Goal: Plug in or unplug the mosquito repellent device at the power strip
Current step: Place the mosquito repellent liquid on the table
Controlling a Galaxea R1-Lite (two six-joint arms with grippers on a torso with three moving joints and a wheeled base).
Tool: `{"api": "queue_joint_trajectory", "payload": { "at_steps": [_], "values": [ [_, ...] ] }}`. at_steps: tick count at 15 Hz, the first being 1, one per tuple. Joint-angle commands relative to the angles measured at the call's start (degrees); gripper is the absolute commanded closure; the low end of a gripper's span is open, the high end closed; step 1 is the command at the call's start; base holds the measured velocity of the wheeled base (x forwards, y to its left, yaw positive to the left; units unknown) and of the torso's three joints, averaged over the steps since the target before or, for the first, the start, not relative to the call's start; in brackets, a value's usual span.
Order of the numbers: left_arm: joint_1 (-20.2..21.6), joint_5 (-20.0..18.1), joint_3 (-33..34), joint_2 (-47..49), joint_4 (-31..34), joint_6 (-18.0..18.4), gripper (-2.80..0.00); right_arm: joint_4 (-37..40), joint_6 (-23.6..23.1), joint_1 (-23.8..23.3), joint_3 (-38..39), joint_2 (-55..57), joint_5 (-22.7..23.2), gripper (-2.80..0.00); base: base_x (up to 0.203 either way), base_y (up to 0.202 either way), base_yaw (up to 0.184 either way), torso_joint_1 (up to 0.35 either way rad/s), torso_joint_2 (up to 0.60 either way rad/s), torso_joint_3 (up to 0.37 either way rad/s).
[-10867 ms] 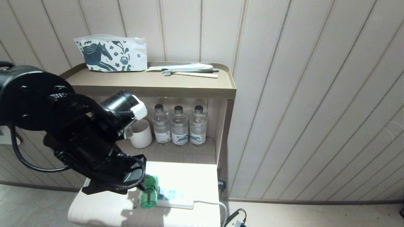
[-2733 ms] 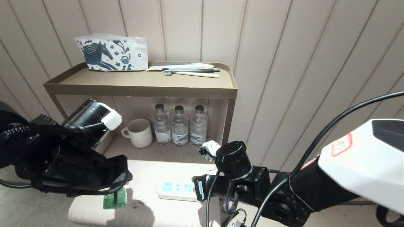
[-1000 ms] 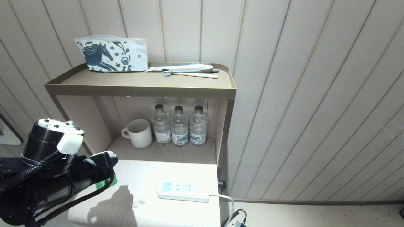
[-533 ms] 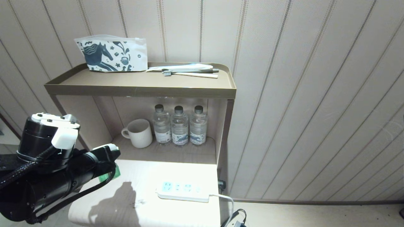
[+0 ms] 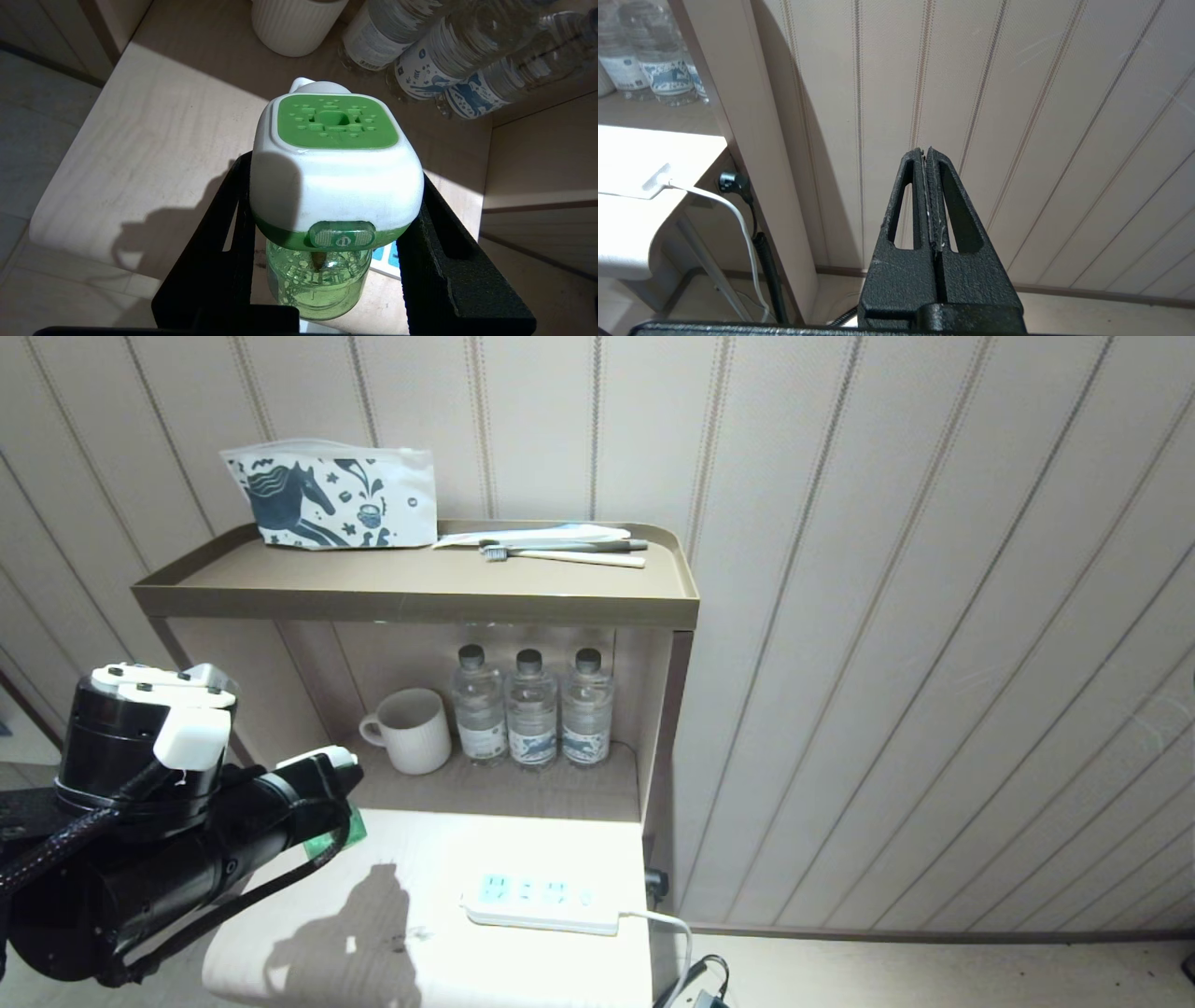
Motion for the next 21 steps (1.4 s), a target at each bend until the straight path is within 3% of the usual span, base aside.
{"api": "queue_joint_trajectory", "payload": {
  "at_steps": [1,9,12,16,18,21],
  "values": [
    [0.0,0.2,0.7,0.4,-0.6,-0.2,0.00,-0.1,0.7,0.1,0.0,0.1,-0.3,0.00,0.000,0.000,0.000,0.000,0.00,0.000],
    [0.0,1.6,4.2,-1.8,-6.7,0.9,0.00,-0.1,0.0,0.0,0.0,0.1,-0.3,0.00,0.000,0.000,0.000,-0.200,0.45,0.242],
    [-0.2,8.7,4.3,-4.1,-11.4,6.6,0.00,-0.1,0.0,0.1,0.0,0.1,-0.3,0.00,0.000,0.000,0.000,-0.230,0.53,0.294],
    [-2.9,10.3,9.3,-7.9,-17.8,13.8,0.00,-0.1,0.1,0.1,0.0,0.1,-0.3,0.00,0.000,0.000,0.000,-0.217,0.51,0.294],
    [-3.1,10.6,11.3,-7.3,-25.8,16.7,0.00,-0.1,0.2,0.1,0.0,0.1,-0.4,0.00,0.000,0.000,0.000,-0.203,0.49,0.284],
    [-3.2,13.6,13.6,-6.2,-35.7,24.2,0.00,-0.1,0.3,0.1,0.0,0.1,-0.3,0.00,0.000,0.000,0.000,-0.194,0.48,0.290]
  ]
}}
